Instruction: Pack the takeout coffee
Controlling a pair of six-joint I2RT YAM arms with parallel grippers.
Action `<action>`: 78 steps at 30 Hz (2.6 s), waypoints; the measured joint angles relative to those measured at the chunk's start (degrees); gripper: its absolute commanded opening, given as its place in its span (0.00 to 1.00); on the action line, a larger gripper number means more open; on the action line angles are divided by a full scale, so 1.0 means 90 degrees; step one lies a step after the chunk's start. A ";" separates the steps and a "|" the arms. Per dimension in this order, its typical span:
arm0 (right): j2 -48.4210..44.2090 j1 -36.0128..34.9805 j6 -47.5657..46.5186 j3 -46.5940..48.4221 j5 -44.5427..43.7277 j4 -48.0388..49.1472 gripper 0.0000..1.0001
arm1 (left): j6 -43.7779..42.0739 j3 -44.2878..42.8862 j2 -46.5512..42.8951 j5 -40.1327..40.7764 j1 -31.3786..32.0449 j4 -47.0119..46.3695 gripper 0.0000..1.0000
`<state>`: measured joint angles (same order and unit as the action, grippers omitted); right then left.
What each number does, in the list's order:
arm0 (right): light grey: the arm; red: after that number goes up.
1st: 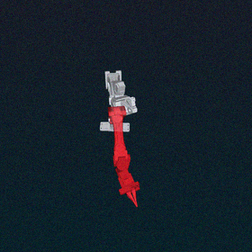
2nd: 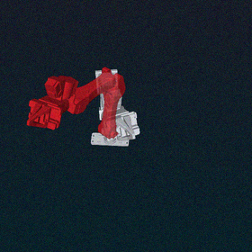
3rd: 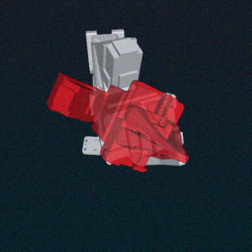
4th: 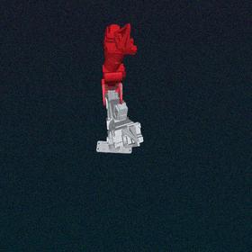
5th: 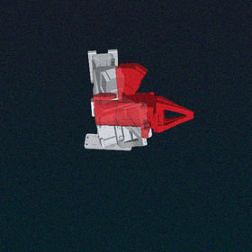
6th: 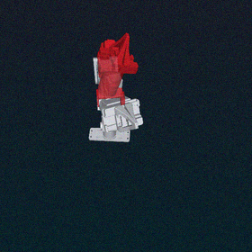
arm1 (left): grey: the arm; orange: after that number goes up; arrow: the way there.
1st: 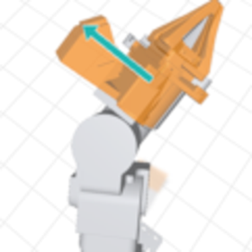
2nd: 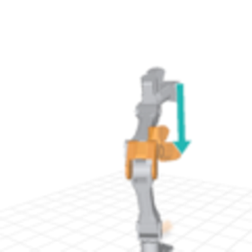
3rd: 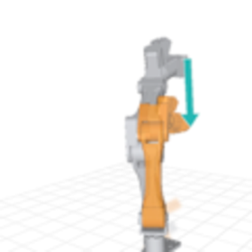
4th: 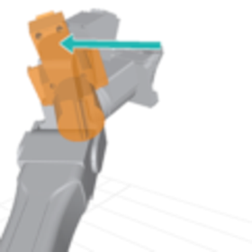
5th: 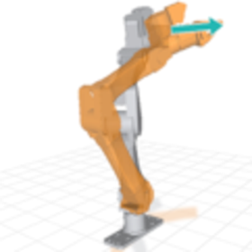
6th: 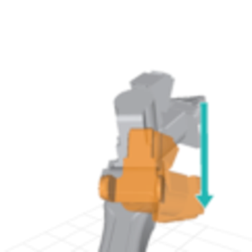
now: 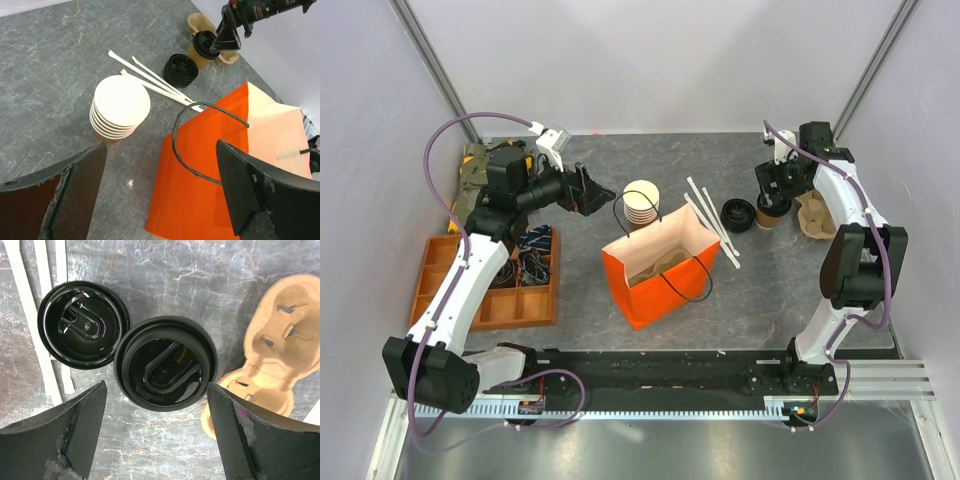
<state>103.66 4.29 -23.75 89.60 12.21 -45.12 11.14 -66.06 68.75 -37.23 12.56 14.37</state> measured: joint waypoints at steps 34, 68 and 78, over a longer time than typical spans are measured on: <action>-0.0061 0.0007 -0.0010 -0.0333 -0.0032 0.0442 0.89 | 0.0000 -0.0117 0.0032 -0.0104 0.0000 0.0005 0.96; -0.0107 0.0095 -0.0012 -0.0335 -0.0017 0.0432 0.88 | 0.0119 -0.0119 0.0219 -0.0223 0.0000 0.0000 0.94; -0.0087 0.0095 -0.0012 -0.0347 0.0000 0.0440 0.86 | 0.0146 -0.0119 0.0238 -0.0223 0.0000 0.0000 0.94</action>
<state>102.87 5.15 -23.86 86.48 12.21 -41.17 12.45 -67.13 70.89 -39.24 12.56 14.37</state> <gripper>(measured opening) 0.862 0.942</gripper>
